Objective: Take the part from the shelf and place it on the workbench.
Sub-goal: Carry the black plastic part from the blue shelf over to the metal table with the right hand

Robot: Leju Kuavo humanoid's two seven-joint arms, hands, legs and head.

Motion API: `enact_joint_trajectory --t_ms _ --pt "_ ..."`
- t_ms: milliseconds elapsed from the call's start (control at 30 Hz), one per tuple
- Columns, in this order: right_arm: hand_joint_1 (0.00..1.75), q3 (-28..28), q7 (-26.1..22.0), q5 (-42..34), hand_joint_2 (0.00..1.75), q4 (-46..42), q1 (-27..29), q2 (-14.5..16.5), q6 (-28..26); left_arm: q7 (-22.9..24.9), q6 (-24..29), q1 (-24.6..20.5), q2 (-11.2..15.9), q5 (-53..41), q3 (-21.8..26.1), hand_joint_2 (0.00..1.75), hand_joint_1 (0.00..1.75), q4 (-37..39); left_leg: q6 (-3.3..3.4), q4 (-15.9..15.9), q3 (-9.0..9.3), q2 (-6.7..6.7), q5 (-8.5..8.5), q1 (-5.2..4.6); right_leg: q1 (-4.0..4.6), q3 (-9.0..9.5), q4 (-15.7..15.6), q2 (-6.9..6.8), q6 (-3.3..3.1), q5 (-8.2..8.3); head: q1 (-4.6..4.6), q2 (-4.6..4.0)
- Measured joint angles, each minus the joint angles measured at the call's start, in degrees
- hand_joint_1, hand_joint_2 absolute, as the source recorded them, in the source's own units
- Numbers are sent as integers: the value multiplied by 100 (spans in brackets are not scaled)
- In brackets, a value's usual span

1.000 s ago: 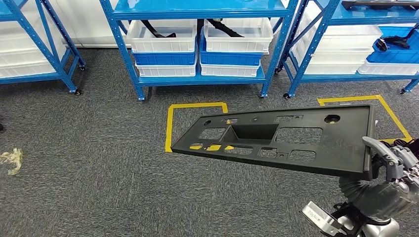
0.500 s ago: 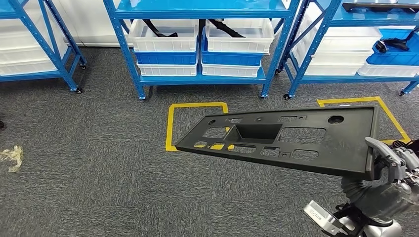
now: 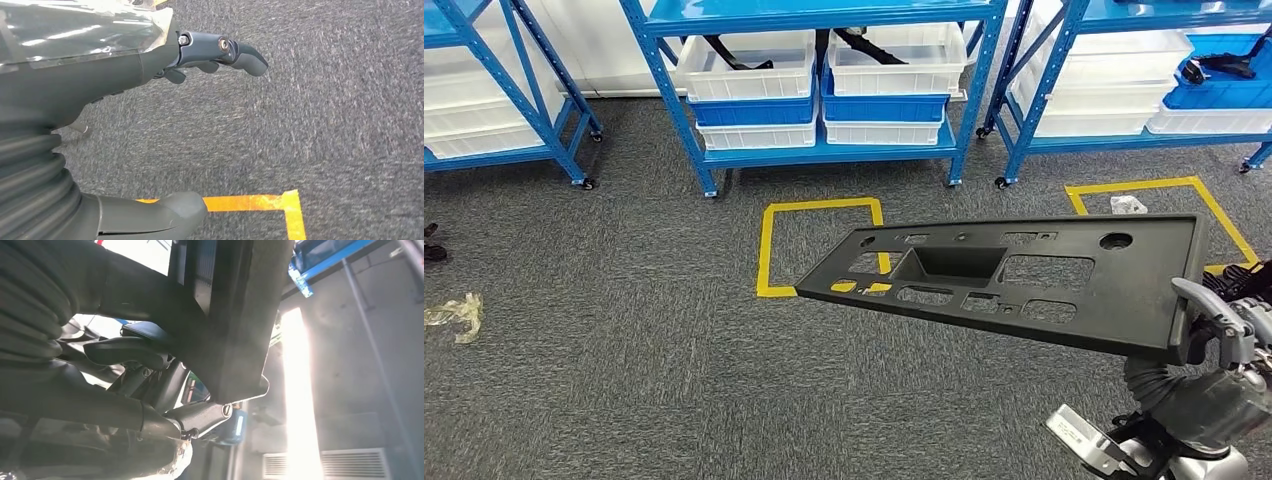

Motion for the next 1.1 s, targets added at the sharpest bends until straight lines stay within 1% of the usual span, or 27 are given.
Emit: enact_joint_trajectory --t_ms 33,67,100,133,167,200,233,267,300,333,400,433,467,567,600,633,667,700,767,800,833,867,900,967,1000,1033,1100 --pt "175 -5 0 -17 175 0 1 -5 0 -3 0 0 -1 0 0 175 0 2 -21 382 -140 -6 -259 5 16 -56 2 -4 -47 41 -1 0" --pt "175 -12 0 -29 175 0 3 -9 0 -7 0 0 -1 0 0 175 0 4 -33 744 -258 -11 -455 8 35 -115 4 -7 -75 82 -1 0" --pt "175 -19 0 -34 175 0 6 -12 0 -9 0 1 -1 0 0 175 0 8 -33 972 -306 -14 -541 10 55 -169 7 -7 -89 123 -1 0" --pt "175 -27 0 -39 175 0 10 -15 0 -11 0 0 0 -1 -1 175 0 13 -17 997 -244 -15 -514 9 75 -220 10 -5 -92 162 -1 0" --pt "175 -34 0 -40 175 0 13 -16 0 -14 0 -1 0 -2 -1 175 0 16 12 801 -72 -17 -399 7 95 -262 12 1 -90 198 -1 0" --pt "175 -39 0 -40 175 -2 17 -17 0 -15 0 -5 1 -4 -2 175 0 19 61 411 209 -24 -247 -2 111 -295 13 7 -84 231 -1 0" --pt "175 -45 0 -41 175 -5 19 -19 0 -16 1 -14 4 -6 -3 175 0 21 116 -43 512 -29 -146 -17 127 -320 14 13 -73 263 -1 0" --pt "175 -51 0 -40 175 -10 20 -19 0 -17 1 -22 7 -10 -4 175 0 22 154 -384 737 -29 -66 -33 138 -332 9 13 -53 294 4 0" --pt "175 -56 0 -40 175 -14 20 -21 0 -21 2 -31 9 -14 -7 175 0 23 189 -615 868 -31 -31 -56 146 -338 5 8 -27 323 5 0" --pt "175 -61 0 -39 175 -17 24 -22 0 -24 3 -39 11 -17 -9 175 0 24 208 -695 890 -24 -27 -78 144 -343 -2 0 8 353 7 0" --pt "175 -69 0 -39 175 -26 30 -28 0 -30 4 -44 6 -19 -17 175 0 26 257 -744 839 -9 55 -92 140 -362 0 -10 81 398 4 0" --pt "175 -74 0 -39 175 -32 36 -32 0 -30 4 -46 3 -18 -22 175 0 26 284 -780 821 5 107 -83 141 -408 59 -12 99 358 6 0" --pt "175 -78 0 -40 175 -38 39 -36 0 -30 4 -48 2 -17 -28 175 0 26 313 -812 795 19 169 -68 144 -487 216 -13 98 244 13 0" --pt "175 -87 0 -42 175 -42 51 -43 0 -30 4 -47 -7 -24 -55 175 0 27 346 -832 671 50 290 -52 121 -853 1171 -12 66 -333 30 0" --pt "175 -91 0 -41 175 -42 56 -43 0 -30 4 -46 -12 -34 -65 175 0 28 338 -829 631 56 316 -51 108 -943 1477 -13 81 -474 30 0" --pt "175 -98 0 -39 175 -42 62 -42 0 -30 4 -46 -15 -48 -75 175 0 28 327 -826 596 61 338 -48 93 -962 1644 -14 112 -548 28 0" --pt "175 -108 0 -38 175 -43 72 -42 0 -29 4 -46 -19 -62 -87 175 0 28 311 -820 564 65 362 -41 72 -887 1656 -16 161 -565 28 0" --pt "175 -117 0 -36 175 -45 82 -42 0 -24 4 -46 -22 -79 -101 175 0 28 293 -809 542 68 382 -31 46 -700 1466 -21 226 -518 29 0" --pt "175 -139 0 -6 175 -68 99 -41 0 -11 4 -49 -29 -97 -127 175 0 28 246 -749 512 69 395 -13 -10 -118 609 -40 354 -324 31 0" --pt "175 -149 0 23 175 -85 109 -39 0 -6 4 -54 -30 -102 -138 175 0 28 219 -699 489 67 391 -16 -17 100 239 -36 367 -252 29 0" --pt "175 -162 0 53 175 -107 125 -35 0 -5 4 -58 -30 -103 -147 175 0 28 185 -657 458 63 392 -24 -14 222 24 -31 349 -221 27 0" --pt "175 -176 0 82 175 -125 143 -32 0 -5 4 -59 -30 -104 -154 175 0 28 150 -628 425 58 400 -31 0 248 -40 -21 306 -223 25 0" --pt "175 -184 0 105 175 -140 160 -29 0 -7 4 -58 -30 -104 -158 175 0 28 119 -615 405 50 415 -33 19 233 -19 -10 259 -206 22 0" --pt "175 -201 0 143 175 -171 176 -26 0 -16 4 -52 -30 -102 -164 175 0 29 58 -570 361 26 387 -11 -8 214 -4 -27 182 -176 21 0" --pt "175 -207 0 154 175 -188 179 -26 0 -23 4 -52 -31 -102 -166 175 0 30 30 -445 297 12 292 0 -26 206 -8 -46 136 -162 20 0" --pt "175 -213 0 161 175 -203 183 -25 0 -30 4 -53 -31 -100 -167 175 0 30 3 -192 177 -1 128 10 -42 194 -14 -72 90 -147 17 0" --pt "175 -222 0 164 175 -220 192 -25 0 -39 4 -51 -34 -96 -171 175 0 30 -38 619 -200 -14 -283 17 -27 150 -13 -133 24 -125 14 0"
